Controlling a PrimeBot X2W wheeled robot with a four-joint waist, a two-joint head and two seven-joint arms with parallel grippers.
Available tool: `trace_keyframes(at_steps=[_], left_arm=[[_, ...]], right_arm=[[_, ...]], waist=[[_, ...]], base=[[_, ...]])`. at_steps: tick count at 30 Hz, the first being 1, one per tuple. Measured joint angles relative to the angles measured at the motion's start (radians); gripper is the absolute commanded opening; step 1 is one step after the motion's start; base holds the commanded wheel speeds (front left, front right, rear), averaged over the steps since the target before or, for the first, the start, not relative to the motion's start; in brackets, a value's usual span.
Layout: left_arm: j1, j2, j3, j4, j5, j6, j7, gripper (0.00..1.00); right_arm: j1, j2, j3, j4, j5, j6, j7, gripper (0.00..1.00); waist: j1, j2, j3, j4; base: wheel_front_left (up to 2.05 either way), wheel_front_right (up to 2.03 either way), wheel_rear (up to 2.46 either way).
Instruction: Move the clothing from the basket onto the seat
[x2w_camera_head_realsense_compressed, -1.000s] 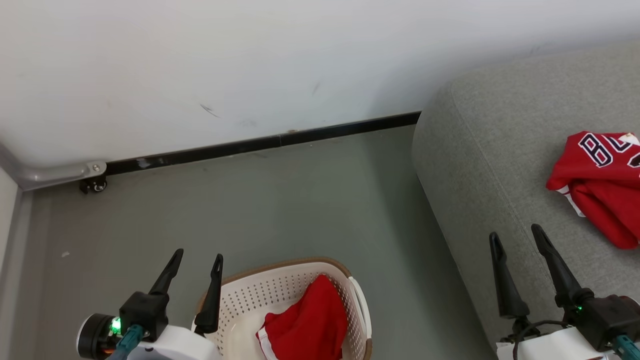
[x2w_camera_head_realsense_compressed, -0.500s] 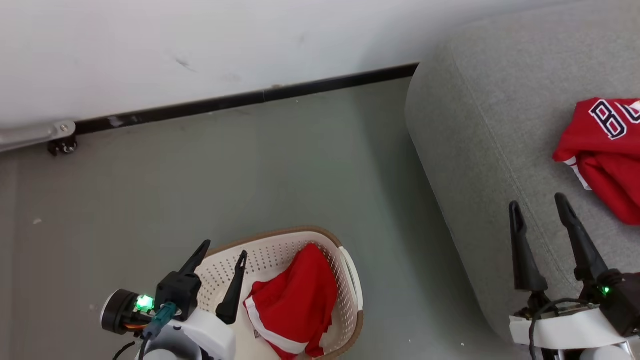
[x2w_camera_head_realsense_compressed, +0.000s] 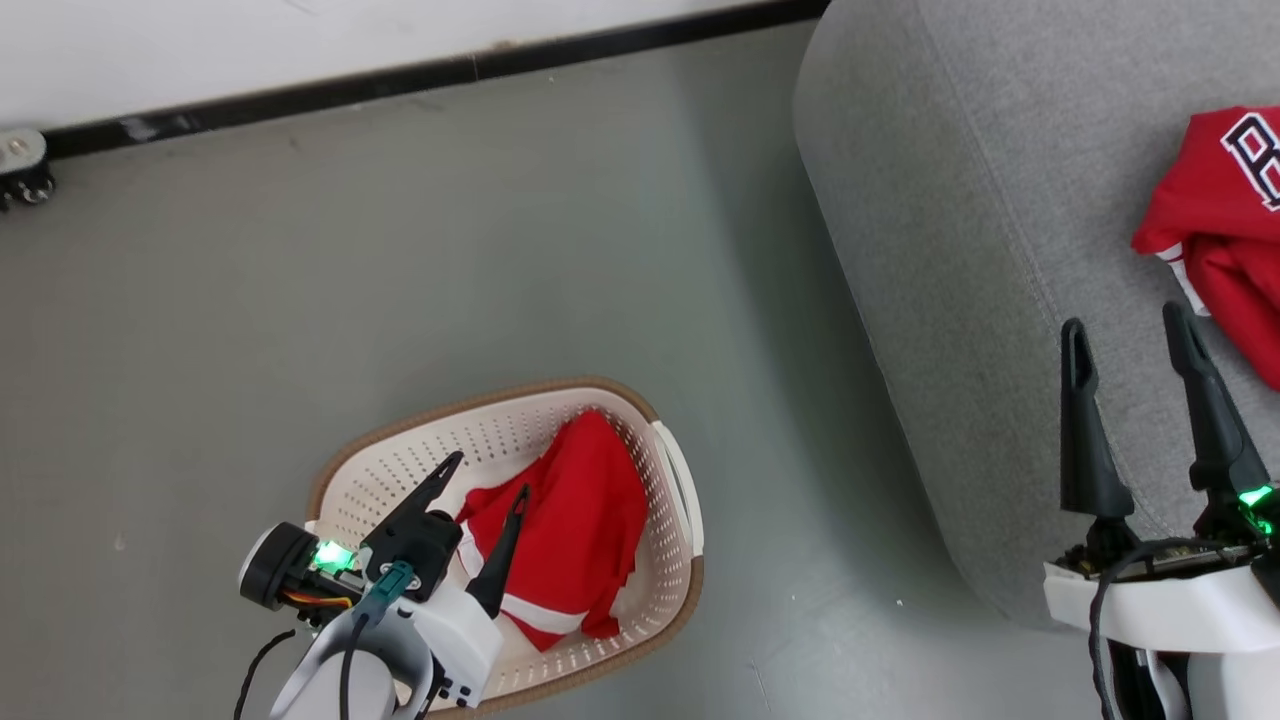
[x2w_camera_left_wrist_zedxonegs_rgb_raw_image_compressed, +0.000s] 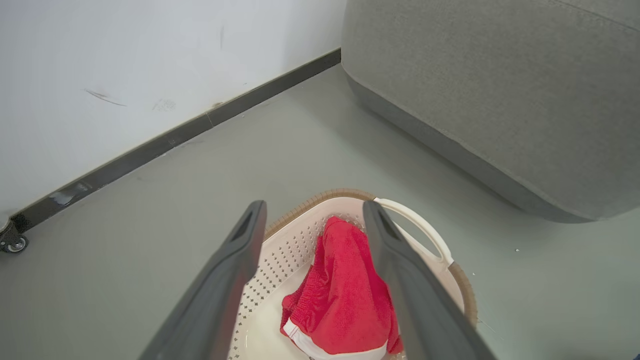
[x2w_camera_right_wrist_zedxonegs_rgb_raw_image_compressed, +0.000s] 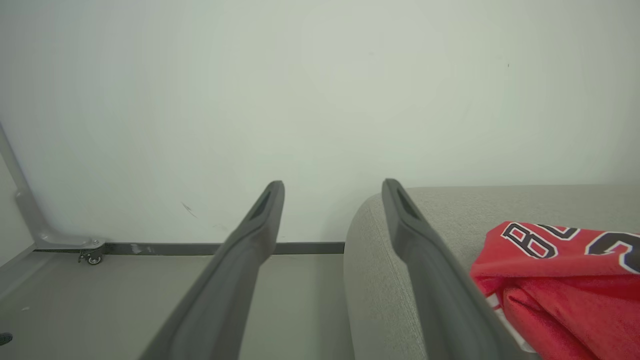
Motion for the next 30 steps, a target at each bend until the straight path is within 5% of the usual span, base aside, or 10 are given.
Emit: trace_keyframes(at_steps=[30], left_arm=[[-0.182, 0.016, -0.077, 0.289, 0.1, -0.026, 0.027, 1.0]], right_arm=[[-0.184, 0.0, -0.002, -0.053, 0.094, 0.0, -0.01, 1.0]], waist=[[0.0, 0.0, 0.305, -0.094]], base=[[0.0, 0.0, 0.0]])
